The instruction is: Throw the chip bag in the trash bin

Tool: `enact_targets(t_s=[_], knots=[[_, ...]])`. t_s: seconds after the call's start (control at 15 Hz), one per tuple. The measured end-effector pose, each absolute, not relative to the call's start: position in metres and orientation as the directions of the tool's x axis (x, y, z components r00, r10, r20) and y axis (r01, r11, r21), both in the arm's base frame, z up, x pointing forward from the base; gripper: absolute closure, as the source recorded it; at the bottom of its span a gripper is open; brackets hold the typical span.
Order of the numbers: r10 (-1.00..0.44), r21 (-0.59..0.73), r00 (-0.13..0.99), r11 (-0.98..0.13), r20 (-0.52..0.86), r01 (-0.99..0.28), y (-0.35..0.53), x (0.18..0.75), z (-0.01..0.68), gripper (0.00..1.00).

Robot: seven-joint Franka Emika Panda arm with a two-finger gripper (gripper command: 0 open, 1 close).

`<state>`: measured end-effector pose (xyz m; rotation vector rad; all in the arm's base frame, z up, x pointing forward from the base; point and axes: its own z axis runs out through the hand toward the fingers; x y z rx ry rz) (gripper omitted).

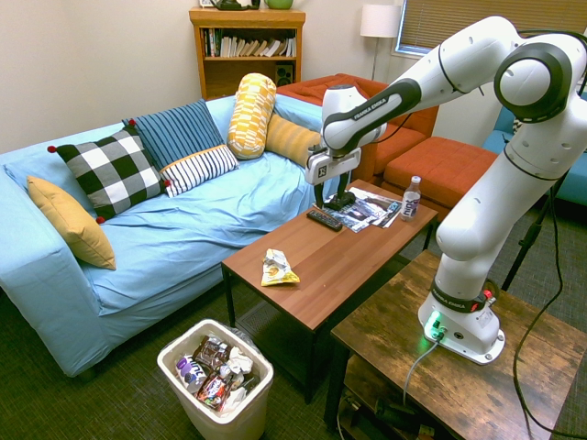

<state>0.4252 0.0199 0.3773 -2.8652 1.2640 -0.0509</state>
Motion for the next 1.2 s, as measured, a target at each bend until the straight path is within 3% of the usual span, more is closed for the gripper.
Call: enact_targets(t_s=[0.33, 0.67, 1.2], knots=[[-0.761, -0.034, 0.648, -0.648, 0.010, -0.761, 0.032, 0.447, 0.361, 0.00], [-0.866, 0.009, 0.497, -0.498, -0.053, -0.867, 0.066, 0.515, 0.308, 0.00], [-0.934, 0.096, 0.350, -0.356, -0.069, -0.930, 0.103, 0.609, 0.194, 0.00]])
